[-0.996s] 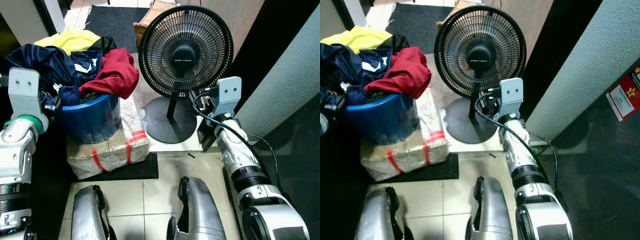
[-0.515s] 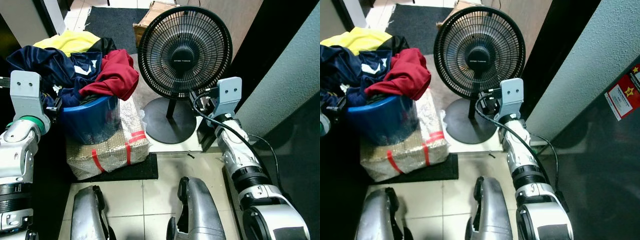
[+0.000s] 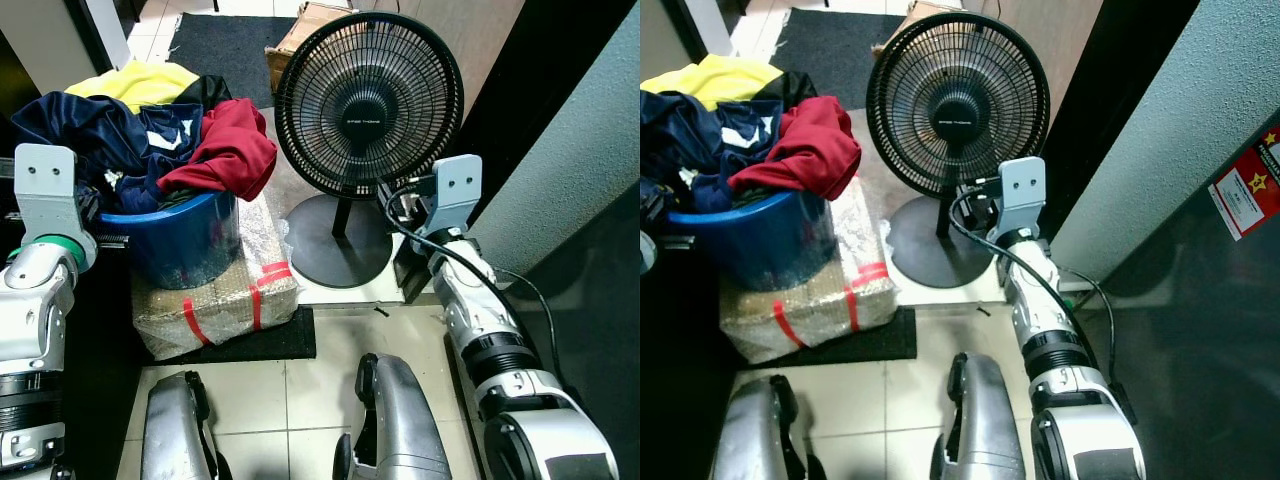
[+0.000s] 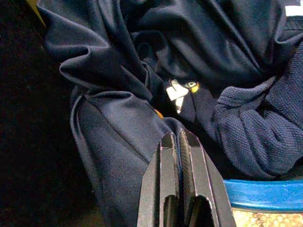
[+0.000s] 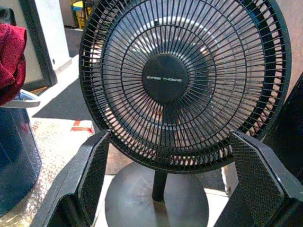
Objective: Clothes washing
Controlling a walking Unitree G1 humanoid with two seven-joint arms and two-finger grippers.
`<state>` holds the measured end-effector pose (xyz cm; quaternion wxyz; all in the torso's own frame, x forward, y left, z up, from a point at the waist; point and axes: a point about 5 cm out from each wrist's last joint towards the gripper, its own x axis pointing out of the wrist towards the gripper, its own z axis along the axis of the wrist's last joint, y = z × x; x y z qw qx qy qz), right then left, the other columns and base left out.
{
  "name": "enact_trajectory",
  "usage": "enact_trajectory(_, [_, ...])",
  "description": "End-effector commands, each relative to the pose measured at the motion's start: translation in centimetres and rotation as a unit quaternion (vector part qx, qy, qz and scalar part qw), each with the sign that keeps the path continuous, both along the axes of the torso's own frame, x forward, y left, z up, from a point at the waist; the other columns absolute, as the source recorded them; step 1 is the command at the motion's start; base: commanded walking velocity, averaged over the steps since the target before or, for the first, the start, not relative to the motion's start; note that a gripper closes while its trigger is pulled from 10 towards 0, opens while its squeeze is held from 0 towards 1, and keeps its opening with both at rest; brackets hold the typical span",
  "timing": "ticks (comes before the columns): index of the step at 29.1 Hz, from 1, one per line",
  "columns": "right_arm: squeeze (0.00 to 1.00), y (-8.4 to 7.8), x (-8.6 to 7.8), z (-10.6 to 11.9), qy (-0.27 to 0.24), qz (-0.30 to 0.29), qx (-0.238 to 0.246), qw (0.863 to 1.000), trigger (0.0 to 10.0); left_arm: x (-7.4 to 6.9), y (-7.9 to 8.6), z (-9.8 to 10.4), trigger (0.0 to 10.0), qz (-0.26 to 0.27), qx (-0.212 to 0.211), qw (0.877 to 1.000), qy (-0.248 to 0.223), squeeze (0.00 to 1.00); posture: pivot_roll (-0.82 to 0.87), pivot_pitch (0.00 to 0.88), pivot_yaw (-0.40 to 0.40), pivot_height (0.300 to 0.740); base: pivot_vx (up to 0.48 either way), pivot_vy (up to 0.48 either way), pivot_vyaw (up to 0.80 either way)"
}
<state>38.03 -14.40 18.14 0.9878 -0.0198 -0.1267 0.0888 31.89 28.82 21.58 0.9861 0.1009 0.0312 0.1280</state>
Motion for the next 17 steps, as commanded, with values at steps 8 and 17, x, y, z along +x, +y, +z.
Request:
enact_trajectory(8, [0.0,0.0,-0.1,-0.6,0.008,-0.002,0.007,1.0,10.0,-0.1,-2.1,1.0,0.0,-0.045,0.019,0.998,-0.029,0.0,0.07,0.124,-0.047,0.495,0.0,0.0,0.0])
enact_trajectory(17, [0.0,0.0,-0.1,-0.6,0.007,-0.003,0.009,1.0,10.0,0.0,-4.9,4.7,0.0,-0.102,0.015,0.988,-0.112,0.0,0.07,0.112,-0.041,0.495,0.0,0.0,0.0])
